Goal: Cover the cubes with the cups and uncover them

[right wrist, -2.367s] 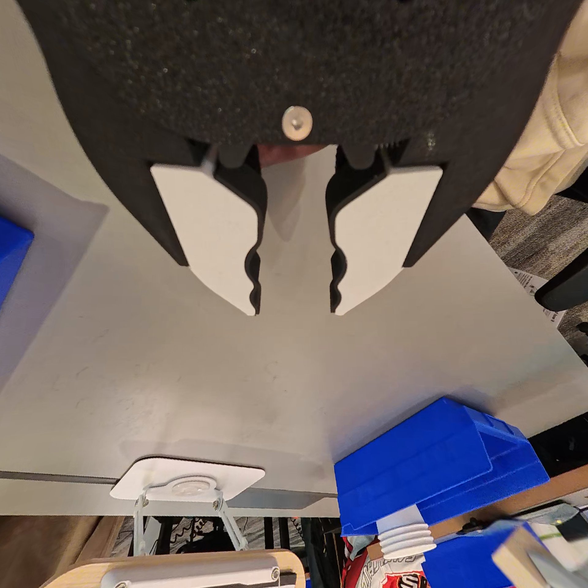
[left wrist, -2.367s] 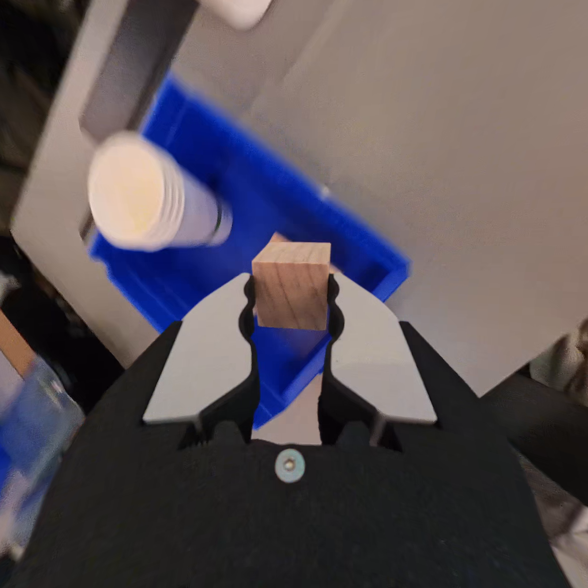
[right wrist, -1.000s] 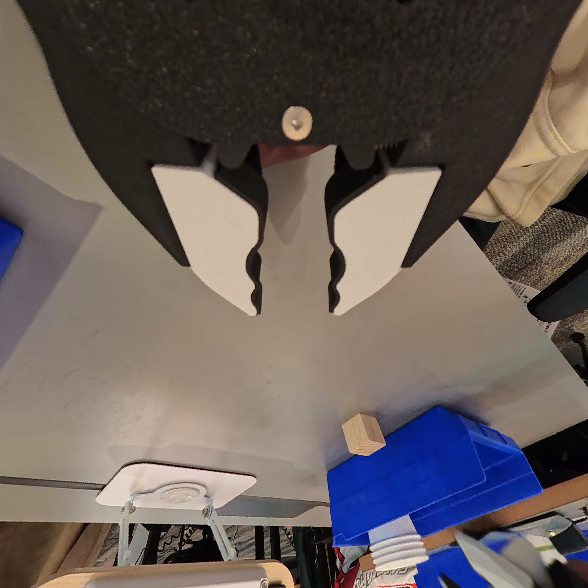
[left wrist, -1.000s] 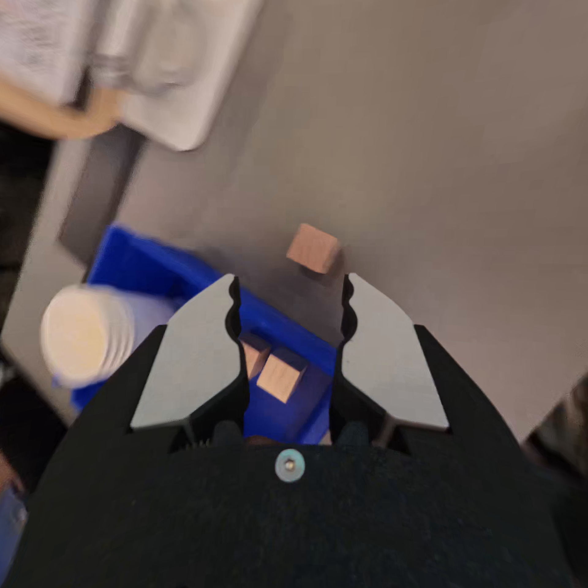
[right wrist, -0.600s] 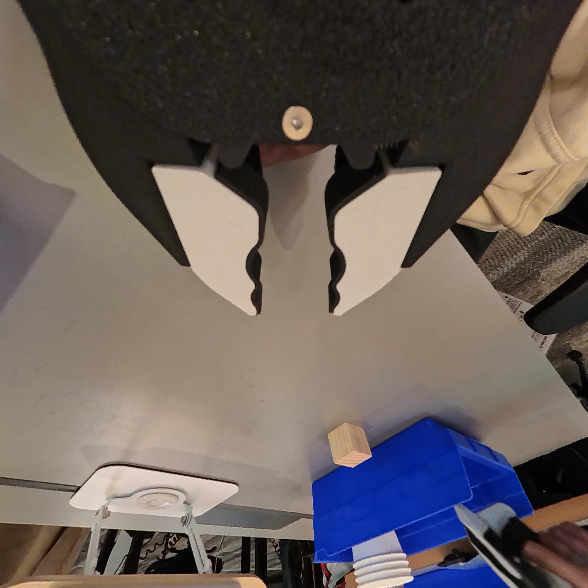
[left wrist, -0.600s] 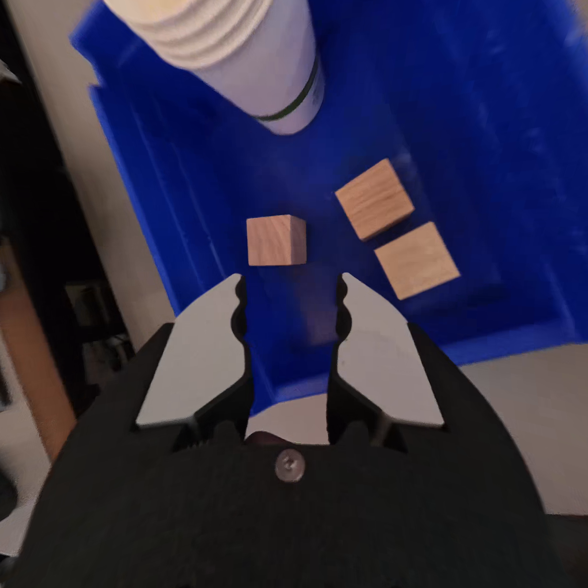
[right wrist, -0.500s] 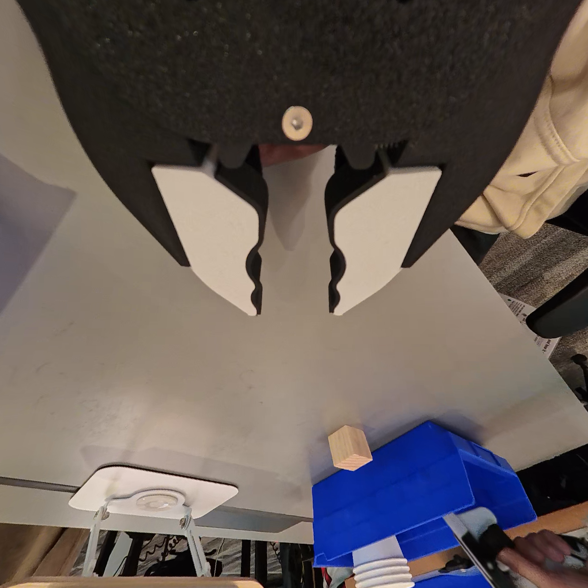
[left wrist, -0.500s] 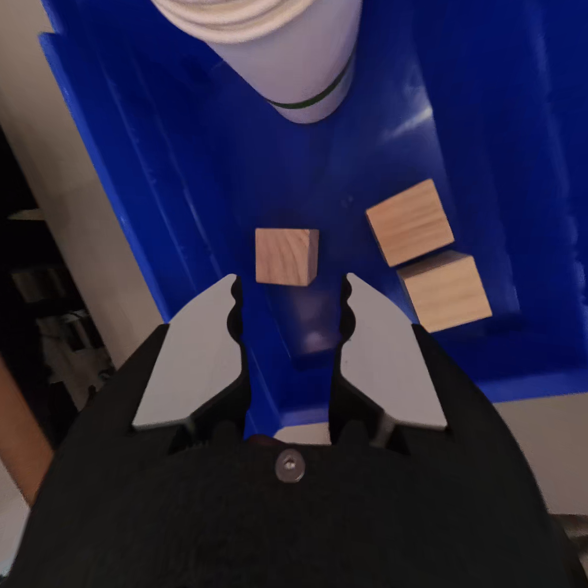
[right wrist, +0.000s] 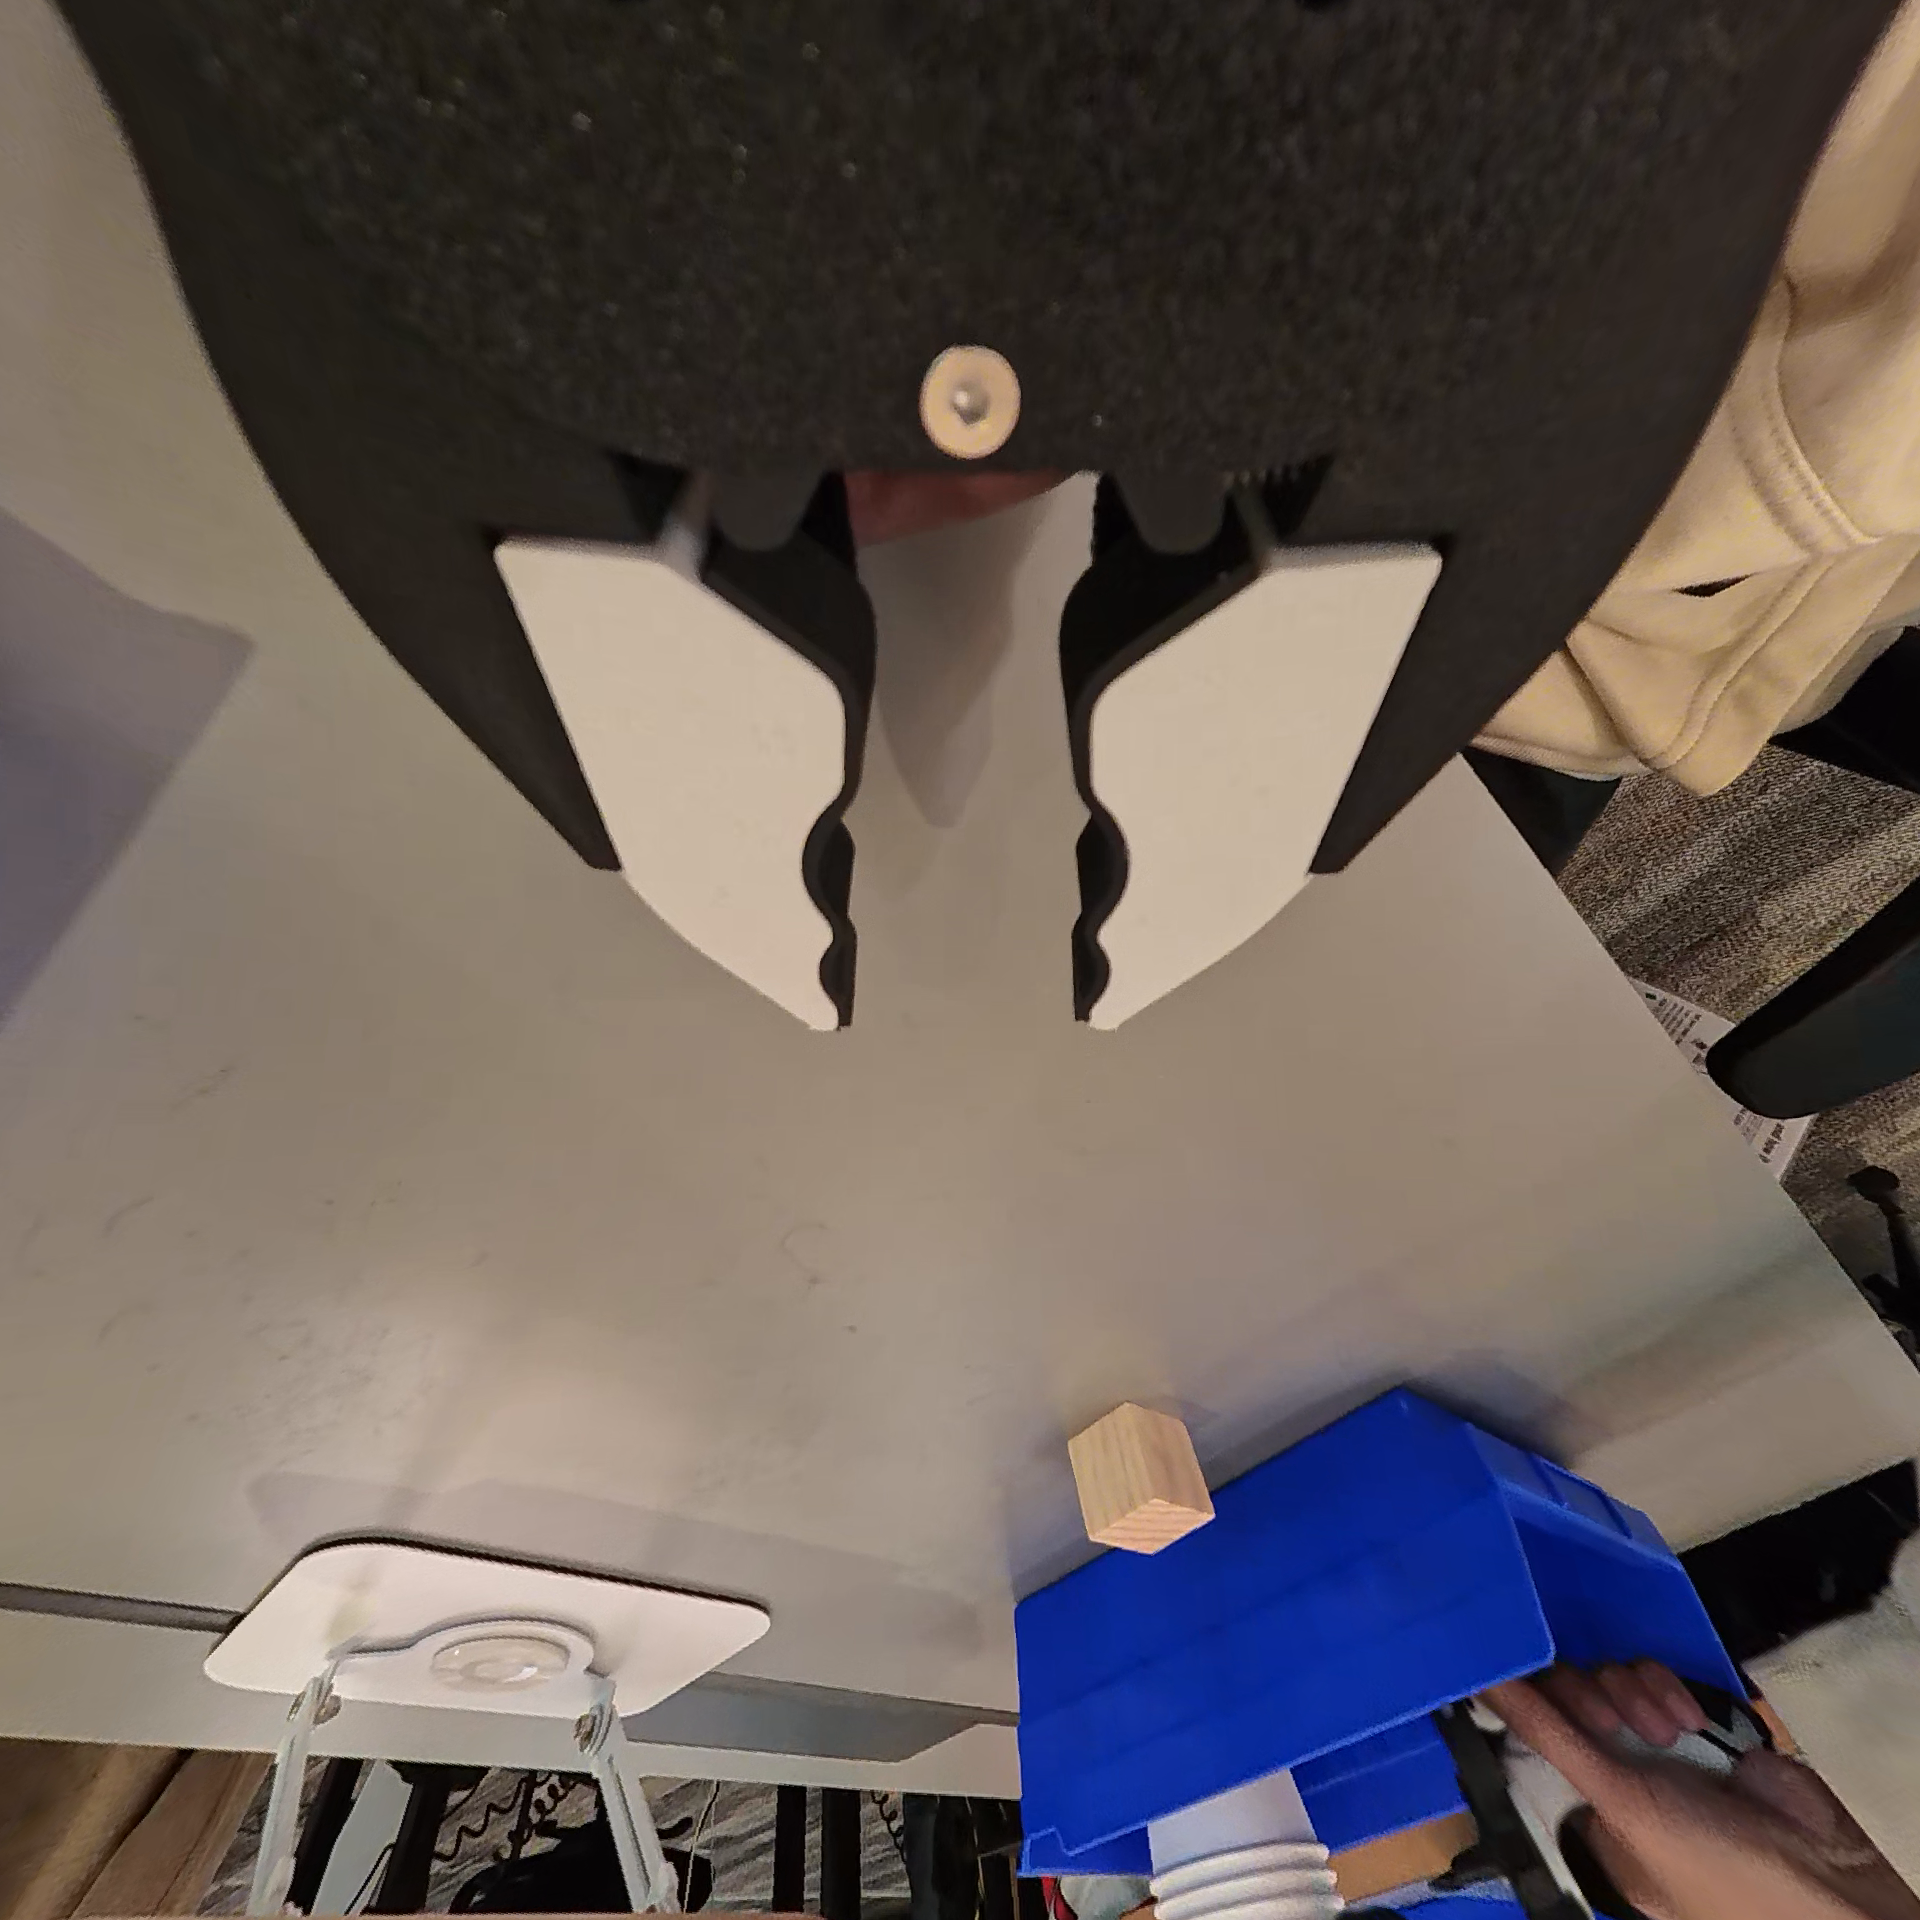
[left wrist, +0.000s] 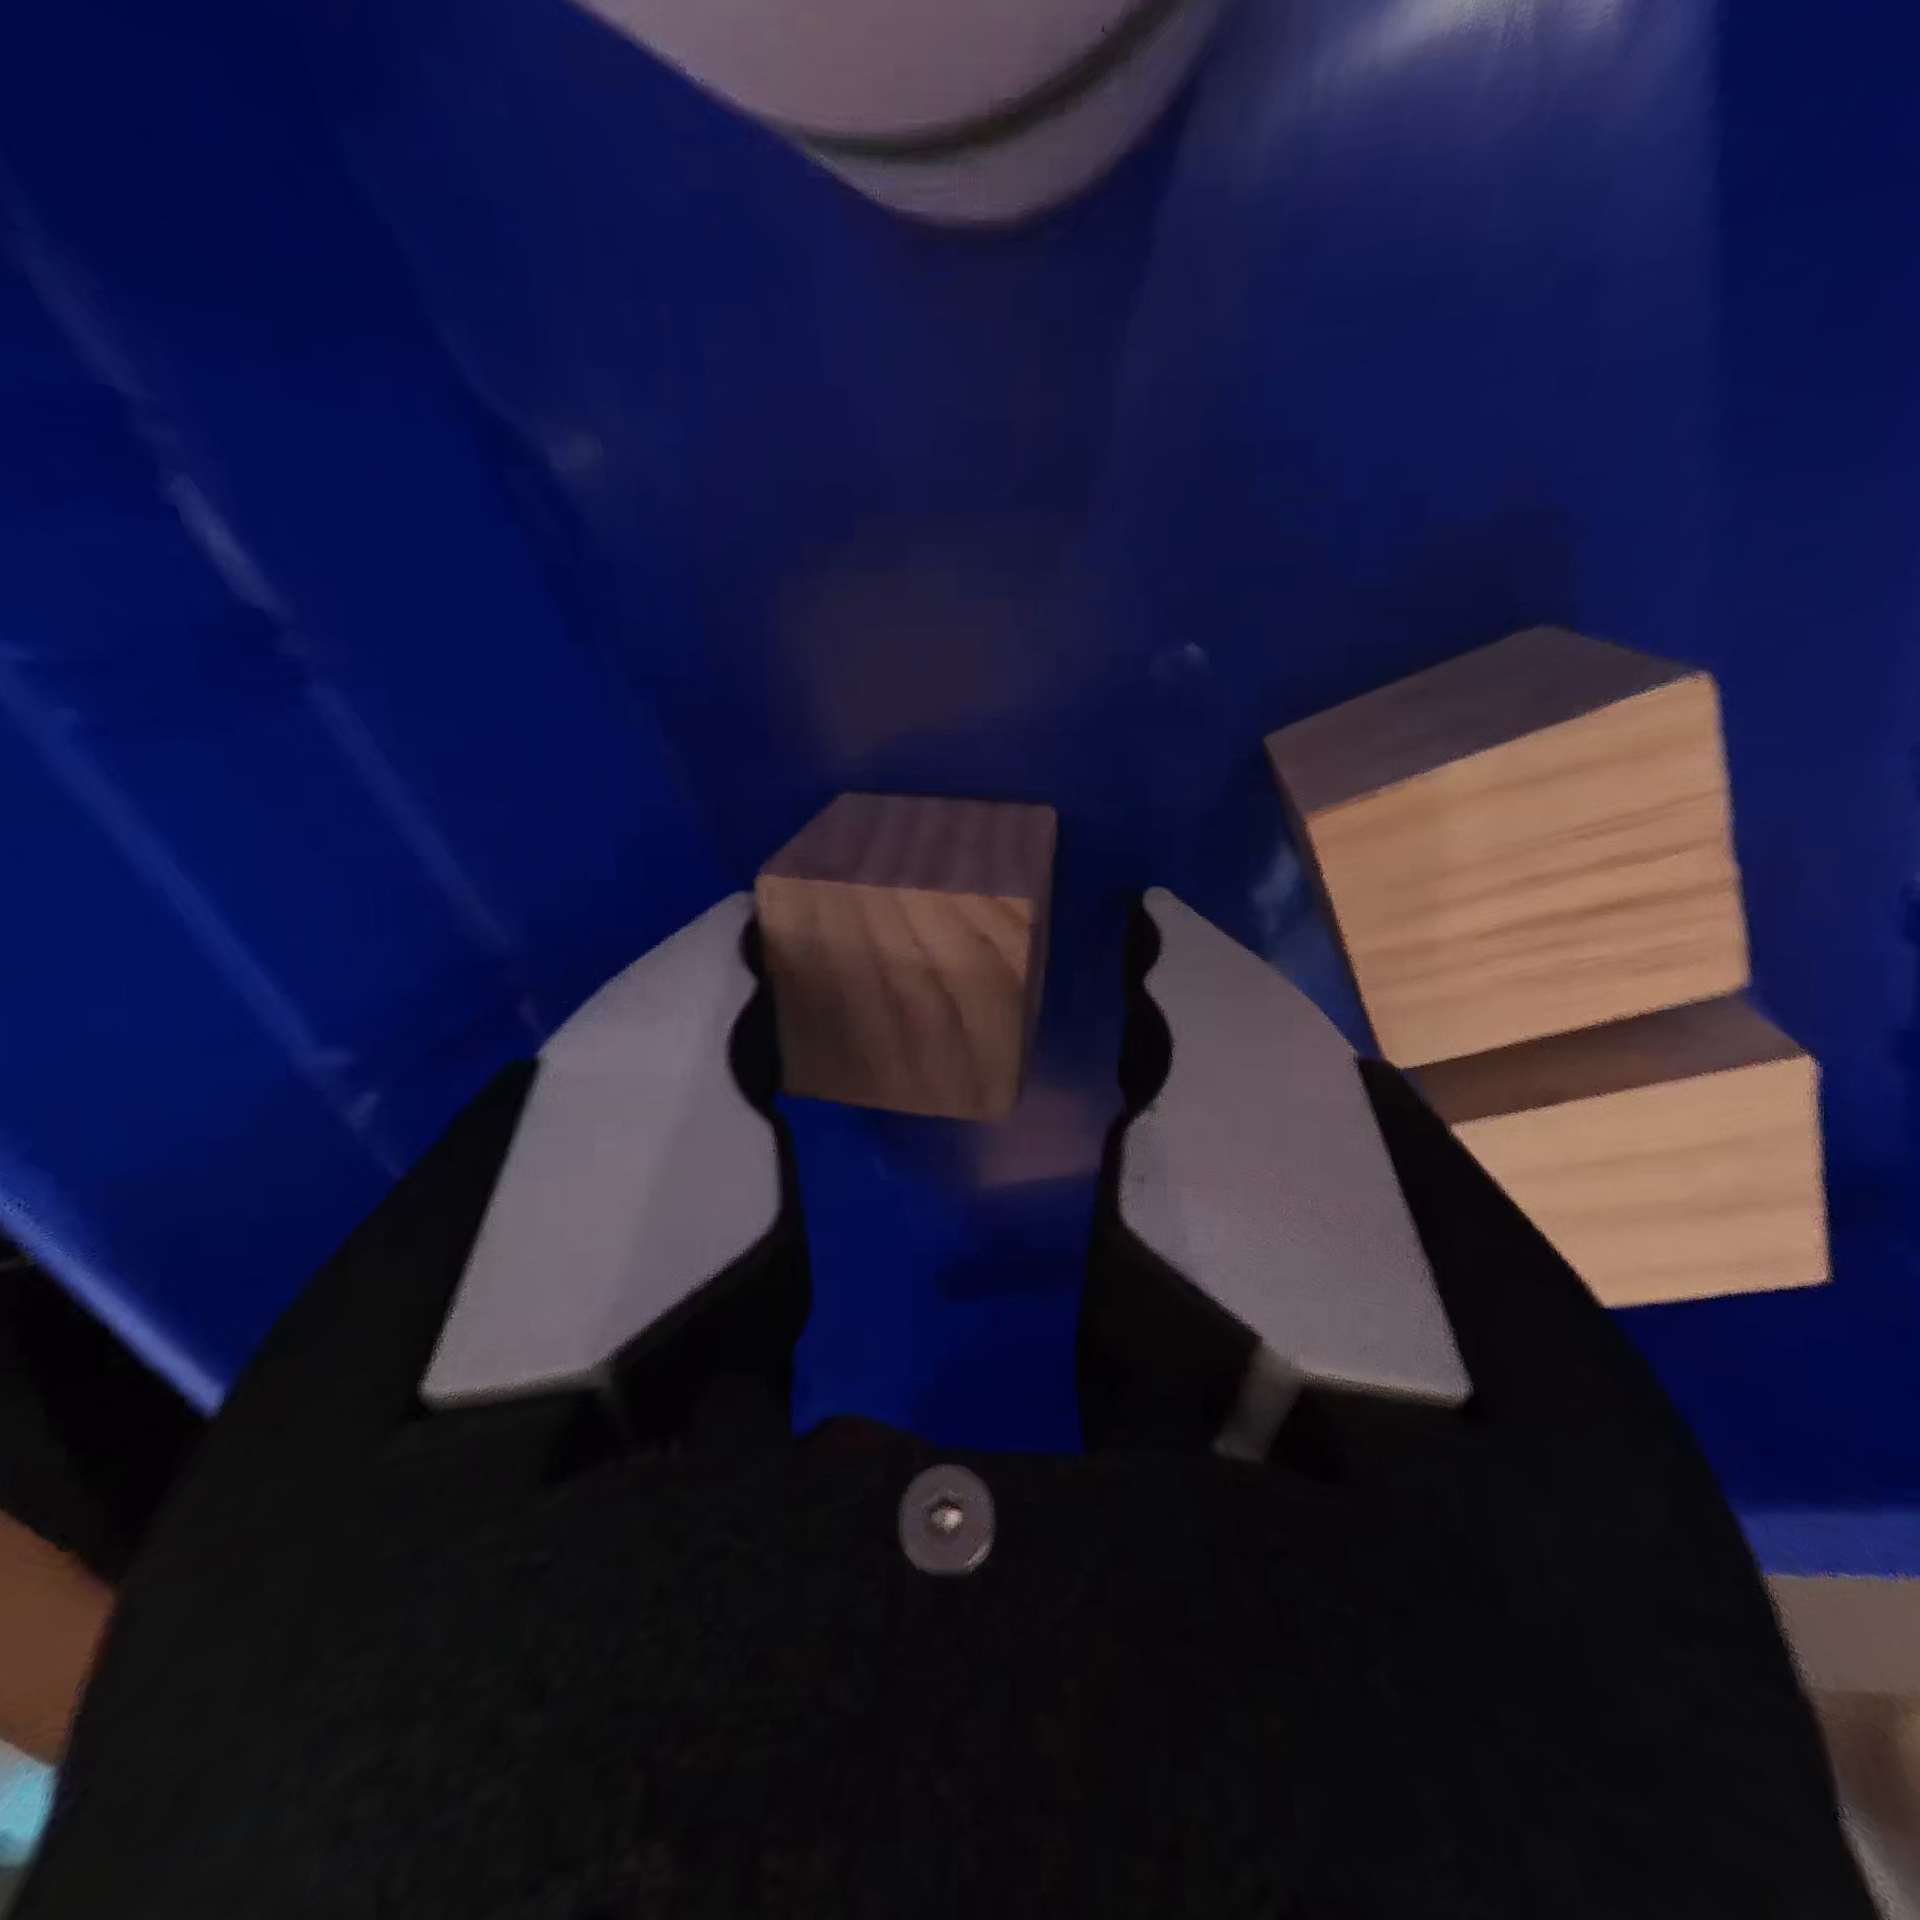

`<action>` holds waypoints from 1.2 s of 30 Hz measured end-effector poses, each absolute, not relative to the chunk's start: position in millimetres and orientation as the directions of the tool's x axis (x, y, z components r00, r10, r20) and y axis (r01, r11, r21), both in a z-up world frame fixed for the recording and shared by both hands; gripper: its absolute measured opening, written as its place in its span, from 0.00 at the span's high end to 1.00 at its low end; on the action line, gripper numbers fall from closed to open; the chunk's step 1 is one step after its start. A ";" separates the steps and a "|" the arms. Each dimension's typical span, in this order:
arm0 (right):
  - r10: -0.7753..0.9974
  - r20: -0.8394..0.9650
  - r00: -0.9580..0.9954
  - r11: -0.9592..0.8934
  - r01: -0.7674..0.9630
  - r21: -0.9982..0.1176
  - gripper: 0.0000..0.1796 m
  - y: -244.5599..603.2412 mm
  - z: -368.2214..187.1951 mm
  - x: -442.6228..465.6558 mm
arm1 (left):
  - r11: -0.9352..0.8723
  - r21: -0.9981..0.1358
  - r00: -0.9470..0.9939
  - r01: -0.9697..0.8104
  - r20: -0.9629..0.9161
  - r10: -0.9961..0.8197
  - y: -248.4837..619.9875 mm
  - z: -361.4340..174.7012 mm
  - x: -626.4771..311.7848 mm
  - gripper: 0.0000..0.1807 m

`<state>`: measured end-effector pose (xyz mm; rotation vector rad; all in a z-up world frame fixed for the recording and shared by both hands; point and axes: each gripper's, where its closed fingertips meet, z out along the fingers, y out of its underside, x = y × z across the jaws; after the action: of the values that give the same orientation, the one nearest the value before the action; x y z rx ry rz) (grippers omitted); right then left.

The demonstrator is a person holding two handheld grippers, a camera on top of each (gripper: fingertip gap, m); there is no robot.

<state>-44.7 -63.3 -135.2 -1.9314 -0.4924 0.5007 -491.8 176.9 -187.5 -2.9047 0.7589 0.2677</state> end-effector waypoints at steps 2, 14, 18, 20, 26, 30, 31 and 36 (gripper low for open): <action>0.545 -0.124 0.829 -0.381 0.114 -0.917 0.78 -63.2 -135.1 -44.2 | -0.870 -0.136 0.879 -0.474 -0.133 -0.458 178.3 -187.4 -483.1 0.73; 0.541 -0.128 0.831 -0.389 0.113 -0.914 0.78 -61.9 -136.4 -44.5 | -0.606 -0.411 0.715 -0.681 -0.193 -0.672 146.4 -40.1 -423.8 0.74; 0.538 -0.116 0.835 -0.381 0.118 -0.917 0.79 -61.7 -135.1 -43.6 | -0.225 -0.434 0.359 -0.872 -0.255 -0.898 100.2 -12.2 -326.0 0.74; 0.538 -0.110 0.836 -0.376 0.120 -0.919 0.79 -62.4 -133.8 -43.4 | -0.048 -0.373 0.159 -0.927 -0.272 -0.949 79.7 -27.9 -281.6 0.74; 0.538 -0.099 0.837 -0.358 0.120 -0.926 0.79 -64.4 -128.9 -42.0 | 0.106 -0.120 -0.079 -0.987 -0.209 -0.975 97.5 -114.3 -209.1 0.74; 0.537 -0.102 0.838 -0.361 0.118 -0.925 0.79 -64.1 -129.4 -40.6 | 0.102 -0.066 -0.093 -0.993 -0.119 -0.989 118.5 -151.7 -190.7 0.74; 0.536 -0.103 0.838 -0.361 0.118 -0.925 0.79 -64.0 -129.3 -40.2 | 0.097 -0.052 -0.092 -0.994 -0.096 -0.991 120.2 -158.6 -189.2 0.74; 0.534 -0.105 0.839 -0.362 0.114 -0.925 0.79 -63.4 -128.5 -38.5 | 0.086 -0.036 -0.082 -0.996 -0.104 -0.991 129.1 -176.7 -178.5 0.74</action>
<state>-38.5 -63.4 -128.5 -1.9139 -0.4842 0.4759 -178.5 129.1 -176.7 -2.0562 2.2382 0.0670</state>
